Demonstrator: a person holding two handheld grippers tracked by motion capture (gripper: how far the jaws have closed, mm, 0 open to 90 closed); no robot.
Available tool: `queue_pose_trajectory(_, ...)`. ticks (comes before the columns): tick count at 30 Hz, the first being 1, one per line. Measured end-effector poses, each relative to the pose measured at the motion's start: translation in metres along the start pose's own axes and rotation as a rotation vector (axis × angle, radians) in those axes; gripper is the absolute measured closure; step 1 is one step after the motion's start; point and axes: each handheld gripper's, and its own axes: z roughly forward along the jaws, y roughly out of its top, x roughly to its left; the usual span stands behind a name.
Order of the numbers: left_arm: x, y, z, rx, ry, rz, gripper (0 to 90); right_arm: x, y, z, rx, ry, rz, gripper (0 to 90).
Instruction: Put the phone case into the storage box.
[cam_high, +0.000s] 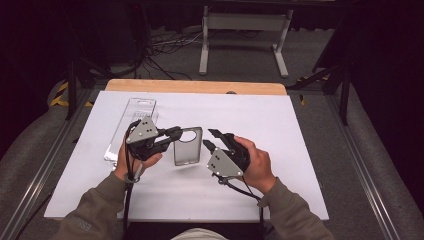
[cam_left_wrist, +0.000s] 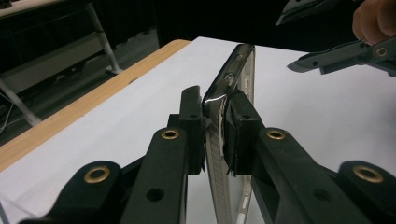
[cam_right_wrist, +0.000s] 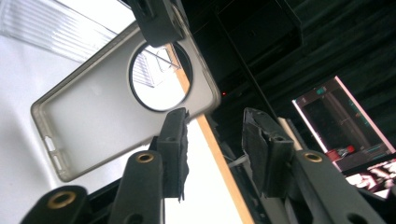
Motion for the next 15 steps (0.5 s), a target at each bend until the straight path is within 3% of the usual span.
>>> queue_pose_trajectory(9,0.002,0.0,-0.004,-0.016,0.008,-0.001,79.4,-0.005,-0.015,-0.005,-0.005,0.06,0.118,52.7)
queue_pose_trajectory(11,0.002,0.0,-0.005,-0.011,0.006,0.0,79.4,-0.006,-0.02,-0.005,-0.006,0.085,0.162,49.9)
queue_pose_trajectory(15,0.003,0.0,-0.007,-0.026,0.015,-0.004,79.4,-0.004,-0.027,-0.005,0.006,0.097,0.193,46.2)
